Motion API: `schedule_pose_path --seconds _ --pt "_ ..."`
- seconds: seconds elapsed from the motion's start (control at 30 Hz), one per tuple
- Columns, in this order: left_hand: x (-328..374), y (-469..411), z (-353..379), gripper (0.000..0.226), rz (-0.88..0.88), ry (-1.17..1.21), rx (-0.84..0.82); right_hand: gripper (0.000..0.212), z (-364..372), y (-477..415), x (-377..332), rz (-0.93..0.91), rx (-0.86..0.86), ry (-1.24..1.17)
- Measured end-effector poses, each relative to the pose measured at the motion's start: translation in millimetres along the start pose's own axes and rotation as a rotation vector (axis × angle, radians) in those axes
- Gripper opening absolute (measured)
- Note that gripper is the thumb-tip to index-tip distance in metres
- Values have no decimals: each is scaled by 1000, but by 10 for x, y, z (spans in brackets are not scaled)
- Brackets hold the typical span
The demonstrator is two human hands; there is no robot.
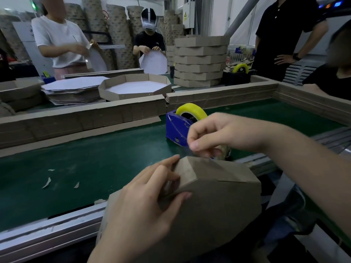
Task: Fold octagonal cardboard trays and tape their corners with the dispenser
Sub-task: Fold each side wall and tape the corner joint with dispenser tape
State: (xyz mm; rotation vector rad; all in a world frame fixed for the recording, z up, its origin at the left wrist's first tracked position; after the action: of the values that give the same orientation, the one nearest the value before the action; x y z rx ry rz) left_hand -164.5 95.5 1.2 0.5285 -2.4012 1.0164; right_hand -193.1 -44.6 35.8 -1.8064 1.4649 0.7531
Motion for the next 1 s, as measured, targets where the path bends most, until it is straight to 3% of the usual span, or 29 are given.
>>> schedule_pose_path --seconds 0.13,0.4,0.67,0.9,1.0 --pt "-11 13 -16 27 -3 -1 11 22 152 -129 201 113 -115 -29" --pt "-50 8 -56 37 -70 33 28 21 140 -131 281 159 -146 -1" --pt "-20 11 25 47 -26 -59 -32 18 109 -101 326 189 -162 43" --pt "-20 44 45 44 12 -77 -30 29 140 -17 464 338 -251 71" --pt "-29 76 37 45 24 -88 -31 45 110 5 554 432 -259 153"
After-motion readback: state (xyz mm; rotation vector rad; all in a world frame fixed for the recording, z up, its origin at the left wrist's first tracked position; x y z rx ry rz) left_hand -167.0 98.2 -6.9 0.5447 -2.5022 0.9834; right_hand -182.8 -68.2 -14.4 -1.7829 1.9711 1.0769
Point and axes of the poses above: each hand's wrist, its own y-axis away from the middle knuckle, its own z-axis out of the palm, x = y × z, the point moved 9 cm from there along -y, towards the middle knuckle, and after that the axes turned 15 degrees about -z, right-handed, at the moved point
